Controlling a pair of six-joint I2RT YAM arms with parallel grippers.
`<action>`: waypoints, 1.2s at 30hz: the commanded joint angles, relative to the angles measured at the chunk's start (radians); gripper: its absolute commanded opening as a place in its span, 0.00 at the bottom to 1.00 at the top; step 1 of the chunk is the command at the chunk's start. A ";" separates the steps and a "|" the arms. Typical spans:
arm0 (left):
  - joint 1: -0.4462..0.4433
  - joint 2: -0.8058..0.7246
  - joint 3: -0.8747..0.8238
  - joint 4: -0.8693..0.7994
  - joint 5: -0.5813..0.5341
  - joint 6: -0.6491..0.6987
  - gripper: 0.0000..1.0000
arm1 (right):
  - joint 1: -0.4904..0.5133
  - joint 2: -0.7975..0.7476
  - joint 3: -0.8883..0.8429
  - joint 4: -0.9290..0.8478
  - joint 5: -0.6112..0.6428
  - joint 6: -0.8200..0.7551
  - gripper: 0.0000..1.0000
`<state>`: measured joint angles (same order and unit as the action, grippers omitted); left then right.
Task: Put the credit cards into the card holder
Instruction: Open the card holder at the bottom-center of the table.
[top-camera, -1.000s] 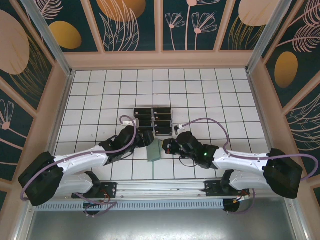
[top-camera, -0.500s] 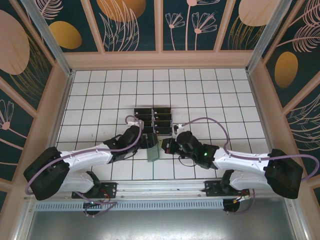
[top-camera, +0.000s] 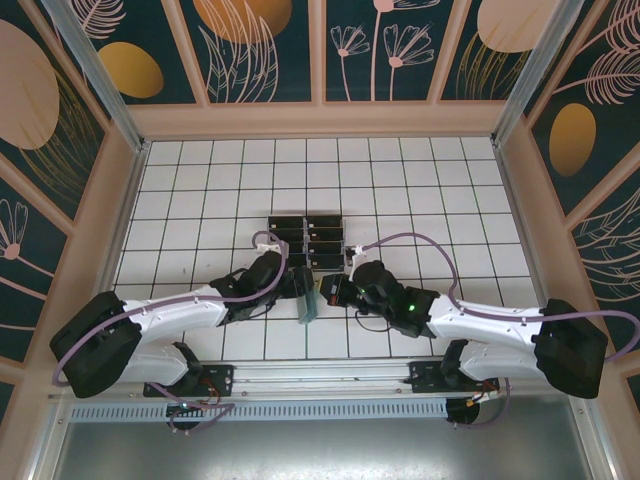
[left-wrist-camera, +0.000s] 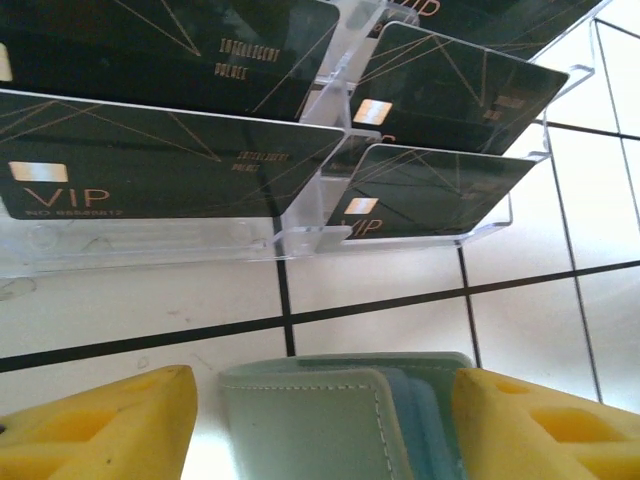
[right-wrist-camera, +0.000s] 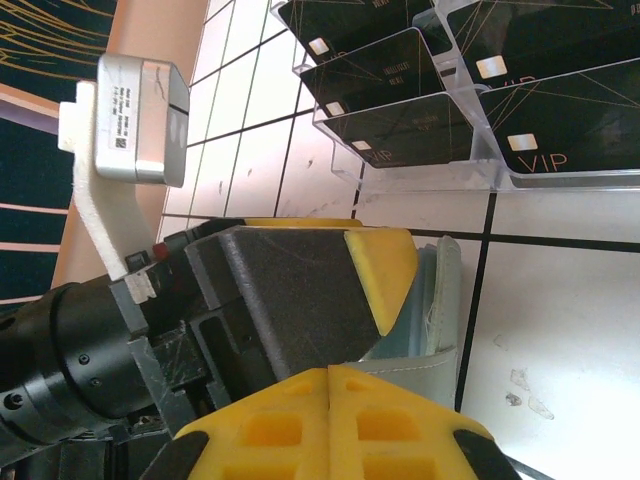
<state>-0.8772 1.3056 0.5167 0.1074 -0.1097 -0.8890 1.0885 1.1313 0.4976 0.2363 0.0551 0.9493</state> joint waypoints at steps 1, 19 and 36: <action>-0.004 -0.021 -0.025 -0.035 -0.026 0.000 0.62 | 0.008 -0.027 0.010 0.011 0.027 0.000 0.00; -0.004 -0.125 -0.132 -0.085 -0.122 -0.028 0.52 | 0.000 -0.085 -0.171 0.013 0.121 0.086 0.00; -0.004 -0.023 -0.103 -0.153 -0.239 0.025 0.45 | -0.081 -0.081 -0.288 0.030 0.110 0.107 0.04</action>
<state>-0.8772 1.2739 0.3874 0.0051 -0.3035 -0.8890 1.0187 1.0607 0.2127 0.2634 0.1570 1.0546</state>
